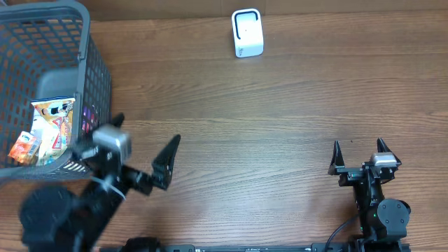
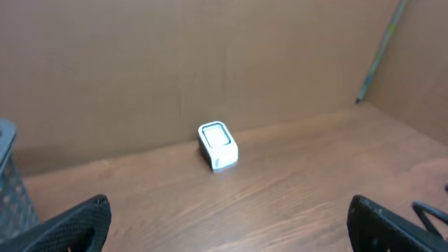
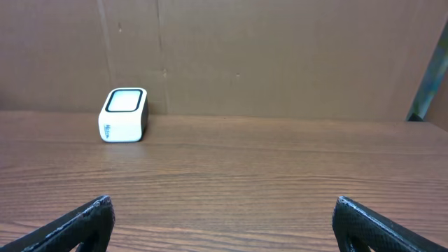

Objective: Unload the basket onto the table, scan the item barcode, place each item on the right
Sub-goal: 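Reach the left gripper into the grey basket and grasp a snack packet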

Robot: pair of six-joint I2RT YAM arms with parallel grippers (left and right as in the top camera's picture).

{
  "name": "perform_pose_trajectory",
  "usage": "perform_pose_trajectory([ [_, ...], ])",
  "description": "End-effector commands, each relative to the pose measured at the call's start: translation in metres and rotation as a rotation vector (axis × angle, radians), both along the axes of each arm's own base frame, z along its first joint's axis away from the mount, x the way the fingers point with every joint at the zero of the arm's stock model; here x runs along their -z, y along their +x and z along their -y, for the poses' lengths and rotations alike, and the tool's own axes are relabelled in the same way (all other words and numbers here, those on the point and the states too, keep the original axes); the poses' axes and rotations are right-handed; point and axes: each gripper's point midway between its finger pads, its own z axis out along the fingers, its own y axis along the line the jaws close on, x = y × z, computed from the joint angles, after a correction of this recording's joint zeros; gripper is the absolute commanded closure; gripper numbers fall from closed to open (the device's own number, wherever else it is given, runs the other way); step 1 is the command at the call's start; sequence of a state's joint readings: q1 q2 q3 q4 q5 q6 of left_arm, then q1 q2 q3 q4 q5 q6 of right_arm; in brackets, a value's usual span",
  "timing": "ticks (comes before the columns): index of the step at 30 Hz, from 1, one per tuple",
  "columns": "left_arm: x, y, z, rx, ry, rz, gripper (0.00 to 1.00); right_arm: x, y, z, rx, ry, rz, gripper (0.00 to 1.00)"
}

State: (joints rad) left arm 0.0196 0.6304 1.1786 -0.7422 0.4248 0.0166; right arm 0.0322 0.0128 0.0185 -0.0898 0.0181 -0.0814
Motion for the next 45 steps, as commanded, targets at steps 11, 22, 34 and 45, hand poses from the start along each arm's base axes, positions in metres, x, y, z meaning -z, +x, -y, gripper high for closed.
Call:
perform_pose_trajectory([
  [11, -0.099, 0.076, -0.113, -0.593, 0.066, -0.281, 0.00, 0.001, 0.000, 0.002, 0.011, 0.002, 0.005, 0.00],
  [22, -0.081, 0.094, -0.275, -1.019, -0.225, -0.350, 0.00, 0.001, 0.000, 0.002, 0.011, 0.002, 0.005, 0.00],
  [34, 0.032, 0.096, -0.334, -1.168, -0.214, -0.768, 0.00, 0.001, 0.000, 0.002, 0.011, 0.002, 0.005, 0.00],
  [45, 0.114, 0.135, -0.321, -0.996, -0.195, -1.025, 0.00, 0.001, 0.000, 0.002, 0.011, 0.002, 0.005, 0.00],
])
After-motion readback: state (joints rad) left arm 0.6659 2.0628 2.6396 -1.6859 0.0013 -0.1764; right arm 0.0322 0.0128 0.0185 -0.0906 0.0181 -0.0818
